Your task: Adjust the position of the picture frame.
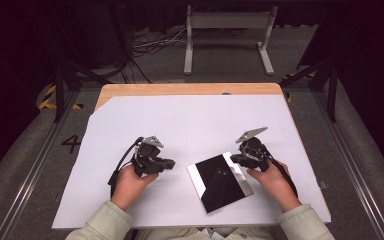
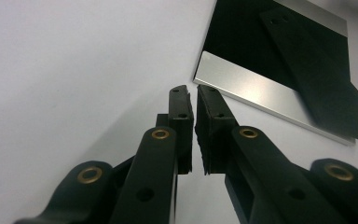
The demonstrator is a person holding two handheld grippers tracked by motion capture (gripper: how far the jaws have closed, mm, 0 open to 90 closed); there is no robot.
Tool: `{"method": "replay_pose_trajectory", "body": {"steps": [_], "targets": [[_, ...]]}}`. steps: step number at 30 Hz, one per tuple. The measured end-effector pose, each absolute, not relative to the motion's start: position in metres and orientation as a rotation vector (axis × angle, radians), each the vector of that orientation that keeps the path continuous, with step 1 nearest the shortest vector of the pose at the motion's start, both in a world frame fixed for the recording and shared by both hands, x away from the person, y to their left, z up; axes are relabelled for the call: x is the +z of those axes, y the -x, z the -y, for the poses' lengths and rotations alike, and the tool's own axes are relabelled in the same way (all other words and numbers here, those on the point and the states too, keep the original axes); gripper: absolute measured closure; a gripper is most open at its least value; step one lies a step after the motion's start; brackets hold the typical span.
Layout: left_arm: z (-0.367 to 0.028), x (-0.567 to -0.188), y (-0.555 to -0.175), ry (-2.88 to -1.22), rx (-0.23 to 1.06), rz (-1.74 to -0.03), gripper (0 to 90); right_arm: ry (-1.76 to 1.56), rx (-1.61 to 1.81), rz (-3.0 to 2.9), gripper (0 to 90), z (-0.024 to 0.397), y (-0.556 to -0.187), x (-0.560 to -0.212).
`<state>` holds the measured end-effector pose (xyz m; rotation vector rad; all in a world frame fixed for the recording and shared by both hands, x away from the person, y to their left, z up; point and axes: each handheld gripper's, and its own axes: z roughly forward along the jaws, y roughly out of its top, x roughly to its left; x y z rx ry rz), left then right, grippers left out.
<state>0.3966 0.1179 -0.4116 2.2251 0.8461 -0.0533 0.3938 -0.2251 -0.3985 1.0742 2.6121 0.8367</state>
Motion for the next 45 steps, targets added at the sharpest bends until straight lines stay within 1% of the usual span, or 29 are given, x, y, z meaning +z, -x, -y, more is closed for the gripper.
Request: {"method": "replay_pose_trajectory", "body": {"steps": [5,9,17,29,37,45], "targets": [[-0.117,-0.412,-0.396,-2.228,-0.053,-0.846,84.6,-1.080,0.845,-2.662,90.0,0.243,-0.366,-0.395],[-0.116,-0.412,-0.397,-2.230,-0.050,-0.844,84.5,-1.023,0.812,-2.699,90.0,0.249,-0.348,-0.396],[-0.118,-0.413,-0.398,-2.228,-0.047,-0.854,83.4,-0.920,0.708,-2.760,90.0,0.253,-0.325,-0.409],[-0.114,-0.415,-0.401,-2.235,-0.064,-0.845,81.5,-0.847,0.635,-2.802,90.0,0.252,-0.307,-0.417],[-0.114,-0.415,-0.401,-2.233,-0.066,-0.845,81.2,-0.812,0.668,-2.776,90.0,0.250,-0.306,-0.418],[-0.113,-0.415,-0.400,-2.233,-0.066,-0.847,81.2,-0.701,0.662,-2.724,90.0,0.242,-0.302,-0.422]]}}
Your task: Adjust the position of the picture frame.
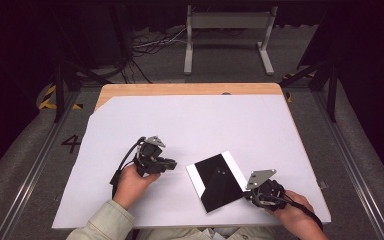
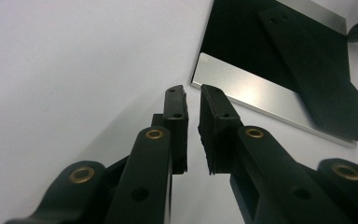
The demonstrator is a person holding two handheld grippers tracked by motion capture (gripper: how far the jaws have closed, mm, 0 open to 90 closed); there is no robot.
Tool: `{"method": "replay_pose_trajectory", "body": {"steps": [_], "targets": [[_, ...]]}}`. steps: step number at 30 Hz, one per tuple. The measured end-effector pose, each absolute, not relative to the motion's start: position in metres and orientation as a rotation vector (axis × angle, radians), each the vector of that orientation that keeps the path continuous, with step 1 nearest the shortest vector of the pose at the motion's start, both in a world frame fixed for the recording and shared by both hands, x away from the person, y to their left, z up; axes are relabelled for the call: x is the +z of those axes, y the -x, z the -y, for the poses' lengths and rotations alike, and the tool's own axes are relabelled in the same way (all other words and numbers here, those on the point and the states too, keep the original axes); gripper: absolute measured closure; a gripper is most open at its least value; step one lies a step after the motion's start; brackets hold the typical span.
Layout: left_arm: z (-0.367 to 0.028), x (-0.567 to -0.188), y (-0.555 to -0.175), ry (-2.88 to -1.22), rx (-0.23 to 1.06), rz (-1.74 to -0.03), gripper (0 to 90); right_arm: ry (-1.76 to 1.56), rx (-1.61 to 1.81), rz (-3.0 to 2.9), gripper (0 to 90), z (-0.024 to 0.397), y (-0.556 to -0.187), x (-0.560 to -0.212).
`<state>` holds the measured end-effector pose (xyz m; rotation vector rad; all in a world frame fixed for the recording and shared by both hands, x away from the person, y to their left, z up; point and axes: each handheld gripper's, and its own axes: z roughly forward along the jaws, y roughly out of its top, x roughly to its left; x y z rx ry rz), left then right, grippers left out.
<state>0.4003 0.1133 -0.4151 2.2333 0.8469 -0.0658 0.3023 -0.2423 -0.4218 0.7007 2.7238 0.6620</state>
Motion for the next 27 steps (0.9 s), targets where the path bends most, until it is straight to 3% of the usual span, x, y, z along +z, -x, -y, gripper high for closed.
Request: {"method": "replay_pose_trajectory", "body": {"steps": [27], "targets": [[-0.119,-0.415,-0.401,-2.218,-0.060,-0.875,81.1,-0.860,0.682,-2.549,90.0,0.209,-0.391,-0.427]]}}
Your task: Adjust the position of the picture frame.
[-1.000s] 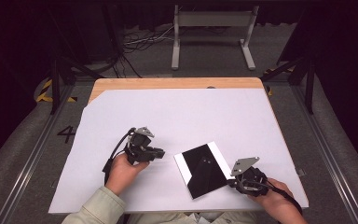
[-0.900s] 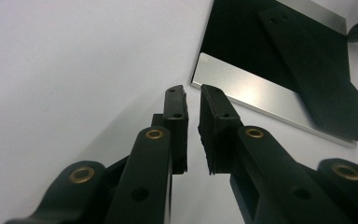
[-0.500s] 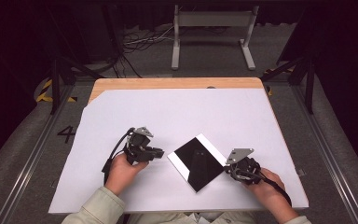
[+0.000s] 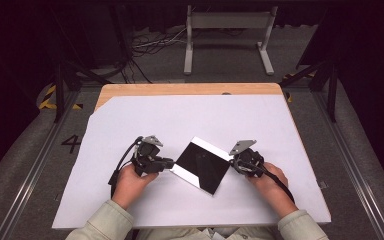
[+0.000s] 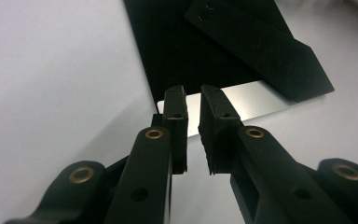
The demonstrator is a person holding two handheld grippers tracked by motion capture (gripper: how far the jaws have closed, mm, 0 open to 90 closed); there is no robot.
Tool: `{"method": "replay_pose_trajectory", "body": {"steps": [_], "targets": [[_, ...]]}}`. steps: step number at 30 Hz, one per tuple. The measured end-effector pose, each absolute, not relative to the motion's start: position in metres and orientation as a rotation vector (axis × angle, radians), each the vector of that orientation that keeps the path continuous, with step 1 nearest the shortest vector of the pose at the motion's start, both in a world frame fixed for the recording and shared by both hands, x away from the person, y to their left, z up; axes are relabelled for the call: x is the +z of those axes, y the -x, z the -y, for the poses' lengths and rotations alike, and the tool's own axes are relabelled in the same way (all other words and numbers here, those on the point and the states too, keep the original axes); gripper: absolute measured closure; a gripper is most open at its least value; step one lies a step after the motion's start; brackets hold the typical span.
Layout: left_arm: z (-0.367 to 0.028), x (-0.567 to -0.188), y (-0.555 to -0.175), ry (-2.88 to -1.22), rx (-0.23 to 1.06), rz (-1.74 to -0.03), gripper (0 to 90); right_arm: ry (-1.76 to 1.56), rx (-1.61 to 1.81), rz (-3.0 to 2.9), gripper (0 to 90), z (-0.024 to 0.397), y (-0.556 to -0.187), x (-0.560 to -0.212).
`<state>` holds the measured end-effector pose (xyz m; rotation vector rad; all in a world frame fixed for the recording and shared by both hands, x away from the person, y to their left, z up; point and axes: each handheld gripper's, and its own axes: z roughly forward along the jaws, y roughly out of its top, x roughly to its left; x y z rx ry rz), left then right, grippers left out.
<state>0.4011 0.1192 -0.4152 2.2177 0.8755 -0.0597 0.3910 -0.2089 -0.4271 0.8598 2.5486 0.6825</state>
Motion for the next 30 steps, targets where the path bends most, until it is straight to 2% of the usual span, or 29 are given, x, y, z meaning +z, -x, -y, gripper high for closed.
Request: {"method": "replay_pose_trajectory", "body": {"steps": [8,15,18,23,30], "targets": [[-0.120,-0.415,-0.401,-2.214,-0.056,-0.877,81.0,-0.904,0.734,-2.523,90.0,0.203,-0.408,-0.429],[-0.126,-0.414,-0.403,-2.195,-0.044,-0.885,78.7,-0.946,0.802,-2.532,90.0,0.205,-0.404,-0.421],[-0.131,-0.414,-0.404,-2.178,-0.020,-0.914,75.2,-0.907,0.949,-2.558,90.0,0.202,-0.386,-0.402],[-0.134,-0.412,-0.403,-2.189,0.036,-0.921,70.2,-0.783,0.987,-2.615,90.0,0.187,-0.361,-0.392],[-0.137,-0.415,-0.406,-2.184,0.035,-0.957,71.7,-0.666,1.011,-2.710,90.0,0.155,-0.341,-0.398]]}}
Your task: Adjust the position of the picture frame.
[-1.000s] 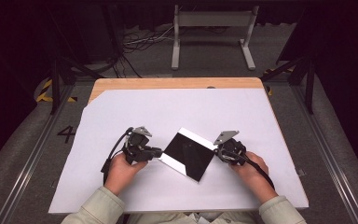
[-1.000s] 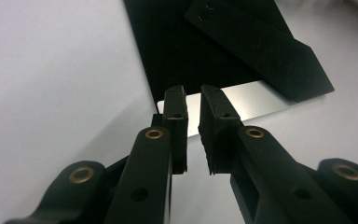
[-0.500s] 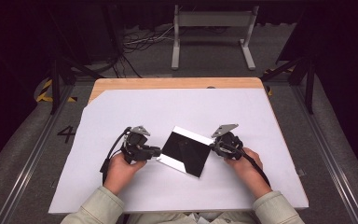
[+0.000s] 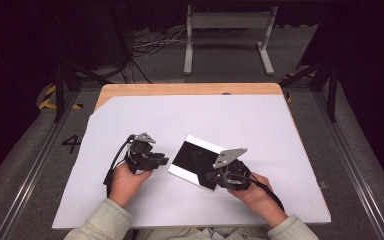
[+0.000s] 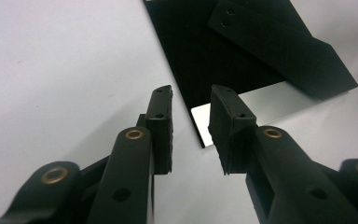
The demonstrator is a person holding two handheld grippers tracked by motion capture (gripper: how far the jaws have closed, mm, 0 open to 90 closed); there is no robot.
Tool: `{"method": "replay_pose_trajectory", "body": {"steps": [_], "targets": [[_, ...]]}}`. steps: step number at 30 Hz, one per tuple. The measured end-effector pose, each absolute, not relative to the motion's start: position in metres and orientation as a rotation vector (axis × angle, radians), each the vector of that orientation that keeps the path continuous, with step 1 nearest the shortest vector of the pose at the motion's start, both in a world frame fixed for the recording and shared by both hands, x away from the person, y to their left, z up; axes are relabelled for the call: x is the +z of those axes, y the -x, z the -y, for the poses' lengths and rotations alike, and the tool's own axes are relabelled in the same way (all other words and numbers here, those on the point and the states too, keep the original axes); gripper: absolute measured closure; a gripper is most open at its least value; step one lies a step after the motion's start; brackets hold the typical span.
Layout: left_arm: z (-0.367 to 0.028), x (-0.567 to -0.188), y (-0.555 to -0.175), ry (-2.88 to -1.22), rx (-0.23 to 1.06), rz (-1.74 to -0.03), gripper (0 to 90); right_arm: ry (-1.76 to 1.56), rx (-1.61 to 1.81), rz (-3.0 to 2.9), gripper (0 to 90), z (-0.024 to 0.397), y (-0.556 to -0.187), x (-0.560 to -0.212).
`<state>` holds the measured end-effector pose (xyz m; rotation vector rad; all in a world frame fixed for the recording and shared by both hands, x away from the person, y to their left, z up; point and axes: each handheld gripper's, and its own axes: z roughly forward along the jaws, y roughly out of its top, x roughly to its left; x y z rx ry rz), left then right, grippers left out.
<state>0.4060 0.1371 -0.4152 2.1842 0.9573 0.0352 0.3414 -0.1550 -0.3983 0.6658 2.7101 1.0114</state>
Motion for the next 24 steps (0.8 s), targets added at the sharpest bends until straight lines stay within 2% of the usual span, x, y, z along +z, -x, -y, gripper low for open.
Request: {"method": "replay_pose_trajectory", "body": {"steps": [11,24], "targets": [[-0.139,-0.416,-0.407,-2.177,0.056,-0.997,78.7,-0.579,0.861,-2.778,90.0,0.115,-0.332,-0.422],[-0.139,-0.416,-0.407,-2.173,0.038,-0.997,78.9,-0.583,0.761,-2.767,90.0,0.124,-0.331,-0.428]]}}
